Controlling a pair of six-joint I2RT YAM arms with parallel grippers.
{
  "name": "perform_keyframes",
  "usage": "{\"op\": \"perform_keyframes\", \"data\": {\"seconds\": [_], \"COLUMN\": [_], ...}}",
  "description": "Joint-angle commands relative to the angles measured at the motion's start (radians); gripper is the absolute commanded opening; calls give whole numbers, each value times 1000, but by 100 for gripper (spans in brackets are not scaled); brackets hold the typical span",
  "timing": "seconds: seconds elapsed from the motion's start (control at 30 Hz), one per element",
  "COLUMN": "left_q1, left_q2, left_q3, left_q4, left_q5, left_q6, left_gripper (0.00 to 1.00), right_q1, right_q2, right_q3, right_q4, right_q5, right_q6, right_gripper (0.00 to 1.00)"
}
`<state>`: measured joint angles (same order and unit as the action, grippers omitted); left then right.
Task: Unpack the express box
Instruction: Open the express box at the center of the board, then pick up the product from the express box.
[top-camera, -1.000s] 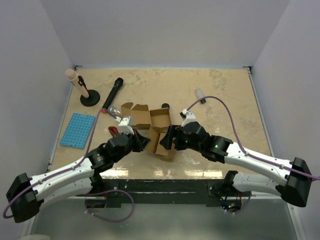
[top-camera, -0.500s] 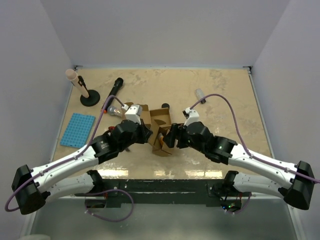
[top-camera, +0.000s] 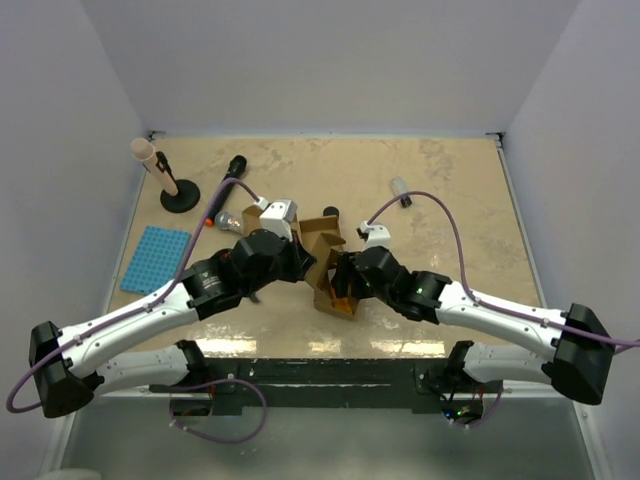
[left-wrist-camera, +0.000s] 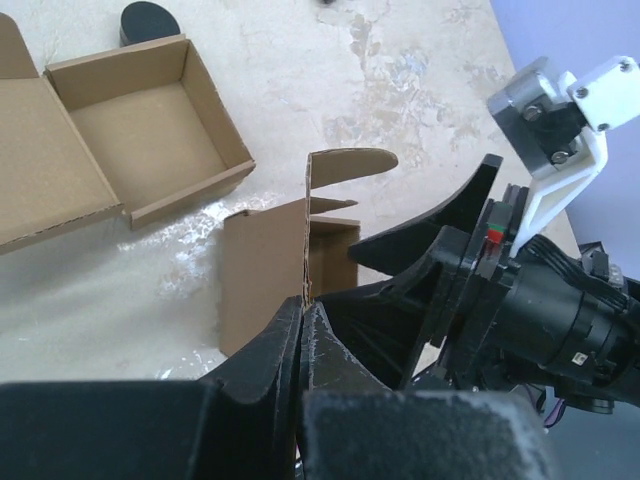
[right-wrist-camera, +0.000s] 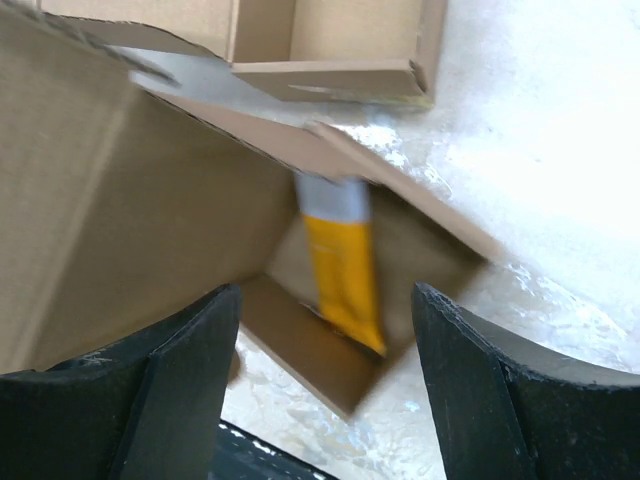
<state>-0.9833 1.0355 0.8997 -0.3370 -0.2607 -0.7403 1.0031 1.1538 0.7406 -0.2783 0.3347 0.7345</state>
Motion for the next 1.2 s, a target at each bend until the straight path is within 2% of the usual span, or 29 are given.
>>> {"op": "perform_keyframes", "data": {"seconds": [0.0, 0.17, 0.3, 0.53, 1.17], "left_q1": [-3, -2, -2, 0, 0], "left_q2": [-51, -144, -218, -302, -313], "left_q3": [-7, -122, -215, -291, -173], "left_q4": [-37, 9, 46, 43, -34], "left_q5": [-18, -15, -15, -37, -81], "left_q6": [-5, -60, -105, -148, -146], "left_gripper": [0, 0, 0, 0, 0], "right_q1": [3, 5, 5, 5, 5], "right_q2": [-109, -178, -108, 33, 274], "right_q3": [-36, -81, -57, -53, 0], "right_q4": [11, 117, 154, 299, 312], "right_q5": [53, -28, -80, -154, -160], "right_q6": [28, -52, -116, -161, -219], "right_gripper": [73, 70, 69, 67, 63]}}
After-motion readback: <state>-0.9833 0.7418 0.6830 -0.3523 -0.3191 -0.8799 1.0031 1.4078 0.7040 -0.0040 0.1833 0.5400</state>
